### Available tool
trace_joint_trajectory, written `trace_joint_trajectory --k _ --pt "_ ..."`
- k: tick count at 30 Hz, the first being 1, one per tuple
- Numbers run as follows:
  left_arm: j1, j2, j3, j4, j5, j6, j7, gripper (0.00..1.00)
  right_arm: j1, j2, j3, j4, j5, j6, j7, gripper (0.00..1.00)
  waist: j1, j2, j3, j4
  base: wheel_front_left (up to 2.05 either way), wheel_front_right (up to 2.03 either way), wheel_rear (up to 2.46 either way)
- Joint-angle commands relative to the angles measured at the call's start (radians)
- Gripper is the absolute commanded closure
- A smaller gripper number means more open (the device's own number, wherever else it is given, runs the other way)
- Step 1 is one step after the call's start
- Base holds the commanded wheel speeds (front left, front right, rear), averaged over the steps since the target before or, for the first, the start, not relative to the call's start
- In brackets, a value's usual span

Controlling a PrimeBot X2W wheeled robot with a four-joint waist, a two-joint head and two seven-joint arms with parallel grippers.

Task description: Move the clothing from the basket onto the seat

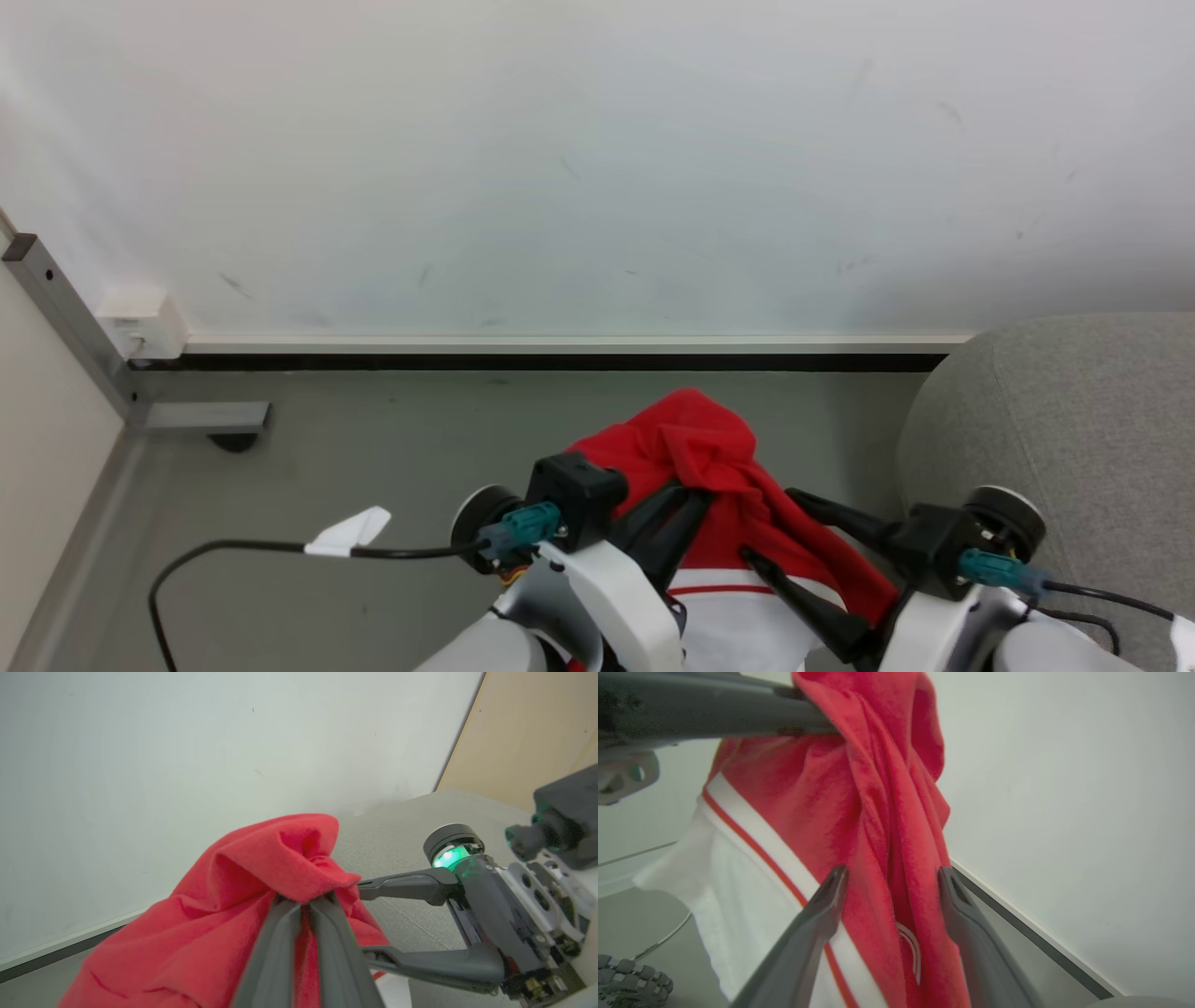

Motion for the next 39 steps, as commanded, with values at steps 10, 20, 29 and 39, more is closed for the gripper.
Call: trace_joint_trajectory --k 10,20,29,39 --pt "-0.016 -0.022 -0.014 0.022 -0.015 -0.021 0.001 1.0 -0.102 0.147 0.173 0.254 0.159 -0.002 -0.129 1.0 -0.0001 -0.0001 -0.006 0.023 0.0 0.0 0.0" --pt "-0.008 -0.004 0.003 0.047 -0.025 -0.007 -0.011 1.0 -0.149 0.144 0.197 0.295 0.306 -0.002 -0.231 1.0 -0.0001 -0.0001 0.001 0.019 0.0 0.0 0.0" --pt "0.006 0.001 0.009 0.08 -0.008 0.011 -0.047 0.0 -0.16 0.09 0.107 0.255 0.398 -0.002 -0.244 1.0 -0.0001 -0.0001 0.007 -0.004 0.0 0.0 0.0" --pt "0.022 -0.024 -0.03 0.132 0.008 0.003 -0.08 0.0 -0.137 0.031 -0.058 0.214 0.396 -0.002 -0.244 1.0 -0.0001 -0.0001 0.023 -0.059 0.0 0.0 0.0"
